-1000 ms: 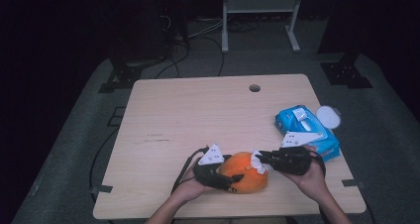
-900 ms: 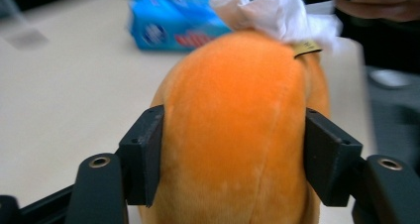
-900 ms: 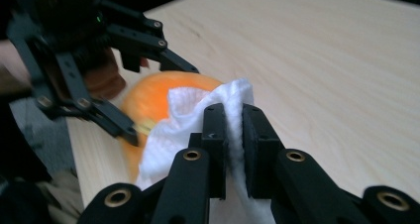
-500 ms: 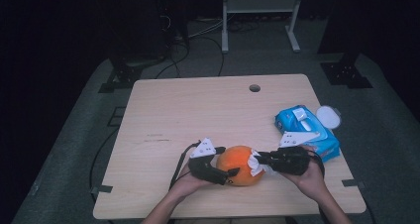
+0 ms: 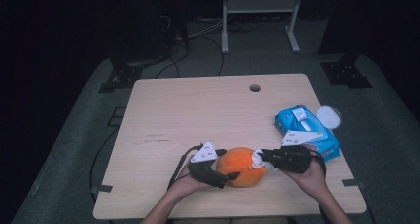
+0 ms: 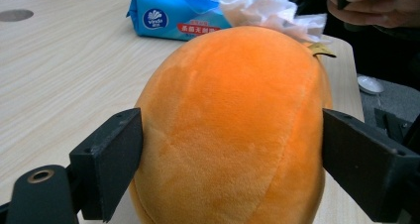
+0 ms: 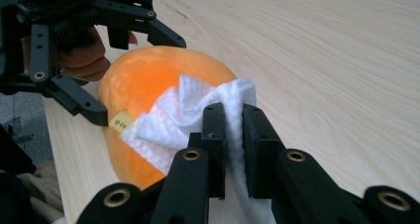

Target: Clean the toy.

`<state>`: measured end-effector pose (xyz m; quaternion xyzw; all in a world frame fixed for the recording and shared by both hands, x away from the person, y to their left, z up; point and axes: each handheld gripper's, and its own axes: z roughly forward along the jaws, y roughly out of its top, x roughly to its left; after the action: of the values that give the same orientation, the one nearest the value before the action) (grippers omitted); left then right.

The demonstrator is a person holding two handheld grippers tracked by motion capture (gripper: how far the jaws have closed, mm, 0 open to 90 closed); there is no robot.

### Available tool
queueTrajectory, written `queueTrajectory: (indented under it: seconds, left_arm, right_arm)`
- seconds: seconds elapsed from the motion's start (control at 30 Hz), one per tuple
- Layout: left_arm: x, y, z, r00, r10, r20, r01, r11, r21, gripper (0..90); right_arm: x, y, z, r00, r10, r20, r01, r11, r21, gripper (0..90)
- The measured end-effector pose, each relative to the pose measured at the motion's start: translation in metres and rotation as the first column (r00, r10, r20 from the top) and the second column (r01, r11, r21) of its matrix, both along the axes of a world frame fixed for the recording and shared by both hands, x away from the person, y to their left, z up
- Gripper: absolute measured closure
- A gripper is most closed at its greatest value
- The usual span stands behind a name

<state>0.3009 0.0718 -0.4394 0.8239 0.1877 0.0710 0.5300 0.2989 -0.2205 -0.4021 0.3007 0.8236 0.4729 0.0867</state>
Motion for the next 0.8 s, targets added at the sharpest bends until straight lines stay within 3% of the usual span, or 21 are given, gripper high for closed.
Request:
queueTrajectory:
  seconds: [0.13,0.27,0.3,0.37,0.43,0.47,0.57,0.6,0.67,0.73,0.8]
  left_arm:
    - [-0.007,-0.004,0.001,0.9970,-0.035,0.069,0.032,0.9985,0.044,17.9]
    - [-0.007,-0.001,-0.001,0.9956,-0.048,0.080,0.046,0.9984,0.033,19.1]
    - [-0.005,0.000,-0.001,0.9966,-0.045,0.069,0.044,0.9988,0.020,18.7]
    - [-0.001,0.001,-0.001,0.9997,-0.024,0.005,0.025,0.9996,-0.016,13.8]
    - [0.002,0.002,-0.001,0.9982,-0.006,-0.059,0.003,0.9986,-0.053,11.1]
    - [0.002,0.001,0.000,0.9979,-0.002,-0.065,-0.002,0.9986,-0.054,11.4]
    - [-0.002,-0.004,0.001,0.9996,-0.028,0.010,0.028,0.9995,-0.014,17.9]
    - [-0.005,-0.006,0.002,0.9979,-0.047,0.046,0.047,0.9989,0.005,19.3]
    - [-0.009,-0.008,0.003,0.9946,-0.066,0.081,0.064,0.9976,0.029,20.2]
    - [-0.010,-0.007,0.003,0.9944,-0.065,0.083,0.063,0.9975,0.033,20.0]
    - [-0.005,-0.004,0.003,0.9989,-0.032,0.034,0.032,0.9995,0.007,14.0]
  right_arm:
    - [-0.007,0.010,0.006,0.9993,0.028,0.024,-0.028,1.000,-0.002,80.4]
    - [-0.009,0.014,0.008,0.9985,0.034,0.044,-0.033,0.999,-0.015,80.2]
    - [-0.008,0.012,0.007,0.9986,0.034,0.041,-0.033,0.999,-0.009,80.2]
    - [-0.006,0.009,0.005,0.9991,0.029,0.031,-0.028,1.000,-0.013,80.2]
    - [-0.006,0.006,0.003,0.9994,0.016,0.030,-0.016,1.000,-0.009,80.5]
    - [-0.007,0.006,0.003,0.9995,0.021,0.023,-0.021,1.000,-0.001,80.7]
    - [-0.012,0.015,0.008,0.9982,0.043,0.040,-0.043,0.999,0.005,80.8]
    - [-0.013,0.019,0.010,0.9972,0.057,0.049,-0.057,0.998,0.008,80.8]
    - [-0.014,0.025,0.014,0.9952,0.078,0.059,-0.079,0.997,0.014,80.5]
    - [-0.014,0.027,0.015,0.9947,0.075,0.070,-0.075,0.997,0.002,80.4]
    - [-0.013,0.024,0.014,0.9954,0.062,0.073,-0.062,0.998,-0.005,80.5]
